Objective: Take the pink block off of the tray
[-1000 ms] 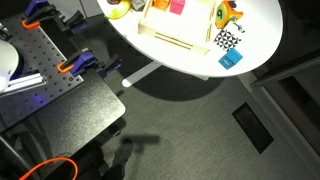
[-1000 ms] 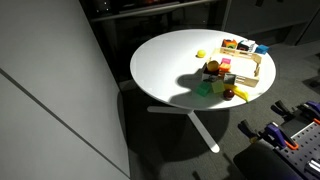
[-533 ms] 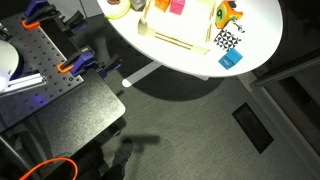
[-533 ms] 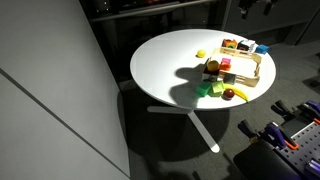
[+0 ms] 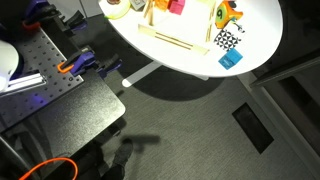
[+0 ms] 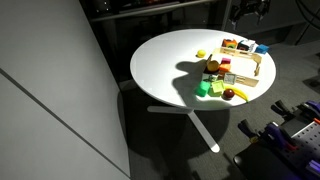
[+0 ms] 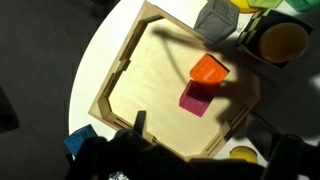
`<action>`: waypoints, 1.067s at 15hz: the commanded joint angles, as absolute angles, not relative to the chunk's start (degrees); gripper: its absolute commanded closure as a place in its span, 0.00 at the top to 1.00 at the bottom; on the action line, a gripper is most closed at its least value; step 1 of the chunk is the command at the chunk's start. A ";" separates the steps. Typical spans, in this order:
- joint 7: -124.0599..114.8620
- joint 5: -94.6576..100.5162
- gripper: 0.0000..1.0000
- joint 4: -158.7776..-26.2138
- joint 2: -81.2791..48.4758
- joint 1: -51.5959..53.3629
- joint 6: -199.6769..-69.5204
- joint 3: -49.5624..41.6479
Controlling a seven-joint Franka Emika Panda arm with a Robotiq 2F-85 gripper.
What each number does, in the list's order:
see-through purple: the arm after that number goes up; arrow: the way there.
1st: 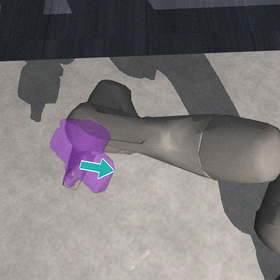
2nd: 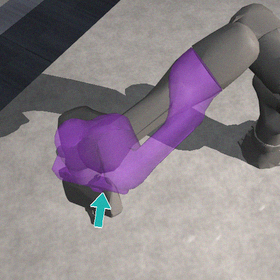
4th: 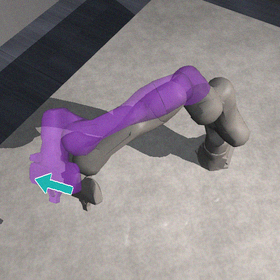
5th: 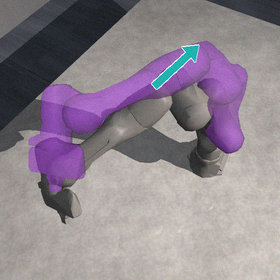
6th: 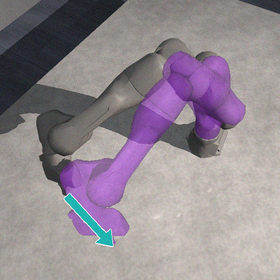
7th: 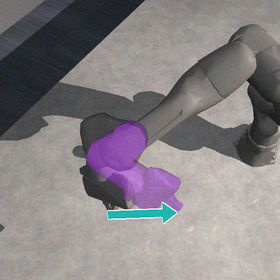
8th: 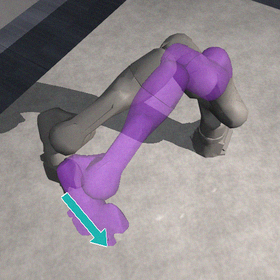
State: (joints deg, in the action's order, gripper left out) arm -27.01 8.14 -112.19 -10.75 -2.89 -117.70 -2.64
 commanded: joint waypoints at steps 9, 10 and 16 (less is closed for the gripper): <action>-34.30 8.20 1.00 -99.20 -27.47 0.38 -119.83 -6.34; -34.72 8.24 1.00 -98.69 -28.59 0.68 -120.83 -6.48; -38.53 7.70 1.00 -96.62 -34.20 2.42 -126.54 -7.54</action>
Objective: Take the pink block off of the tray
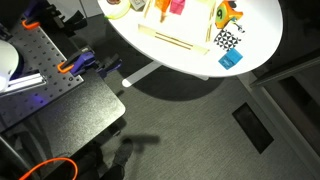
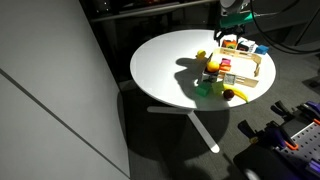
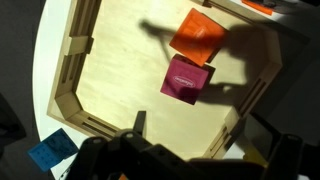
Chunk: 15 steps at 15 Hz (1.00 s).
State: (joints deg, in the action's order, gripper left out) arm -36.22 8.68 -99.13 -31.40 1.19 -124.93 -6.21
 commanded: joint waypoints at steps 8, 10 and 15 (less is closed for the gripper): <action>-43.69 5.35 1.00 -97.62 -37.41 2.60 -132.09 -8.90; -44.05 4.82 1.00 -98.32 -37.68 2.52 -132.83 -9.06; -44.05 3.07 1.00 -98.98 -37.66 2.18 -132.47 -8.97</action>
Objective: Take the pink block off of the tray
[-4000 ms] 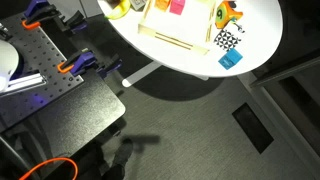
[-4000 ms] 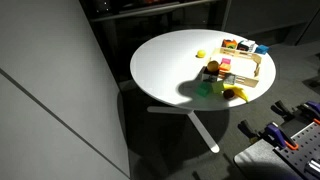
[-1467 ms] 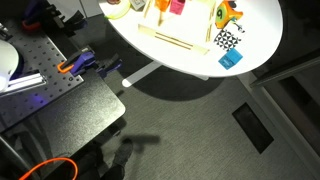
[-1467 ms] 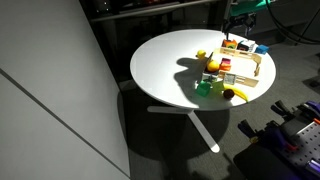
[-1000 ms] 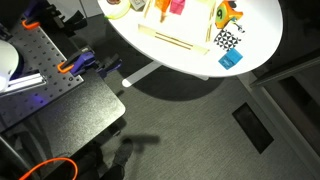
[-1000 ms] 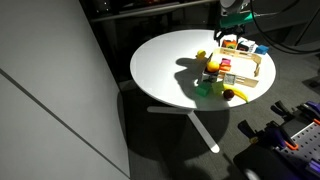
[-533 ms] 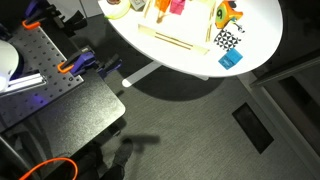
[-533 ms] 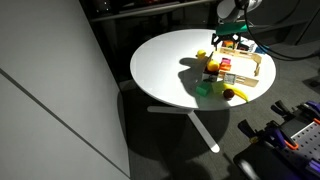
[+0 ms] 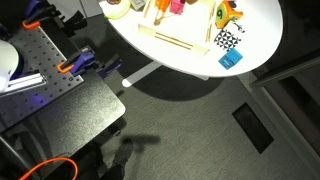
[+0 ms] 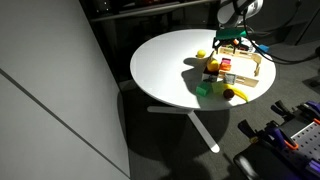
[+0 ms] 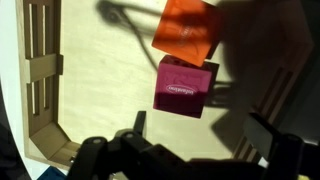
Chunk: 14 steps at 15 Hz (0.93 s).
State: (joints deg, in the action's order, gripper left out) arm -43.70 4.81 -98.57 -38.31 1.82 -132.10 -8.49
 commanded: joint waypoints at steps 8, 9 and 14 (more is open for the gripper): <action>-44.03 4.11 1.00 -98.51 -38.86 2.85 -131.58 -9.85; -44.28 4.30 1.00 -98.49 -39.09 2.97 -131.43 -10.11; -44.32 4.37 1.00 -99.04 -39.73 3.07 -131.98 -11.03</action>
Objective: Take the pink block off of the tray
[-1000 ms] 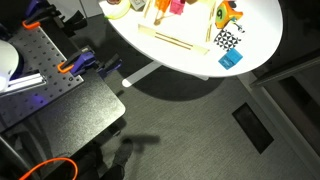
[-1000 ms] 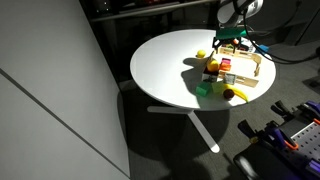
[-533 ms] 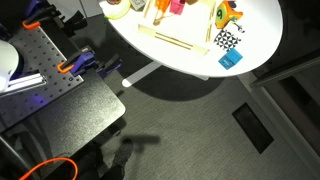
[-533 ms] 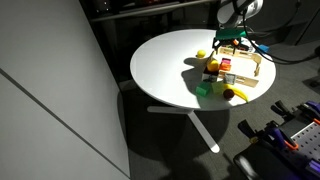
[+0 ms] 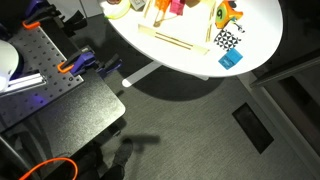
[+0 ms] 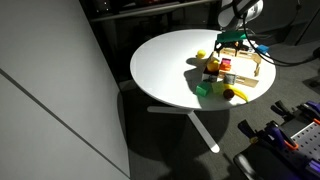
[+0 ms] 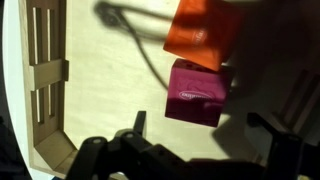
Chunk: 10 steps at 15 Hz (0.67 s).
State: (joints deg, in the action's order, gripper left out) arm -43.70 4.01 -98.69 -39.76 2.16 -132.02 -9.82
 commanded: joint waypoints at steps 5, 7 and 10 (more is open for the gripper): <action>-42.94 4.11 1.00 -100.34 -40.34 2.96 -135.93 -10.56; -42.93 4.04 1.00 -100.64 -40.67 3.16 -137.04 -10.63; -42.72 3.72 1.00 -101.65 -40.85 3.23 -138.55 -10.62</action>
State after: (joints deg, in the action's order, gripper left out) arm -43.59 4.01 -100.31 -41.08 2.72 -136.62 -10.13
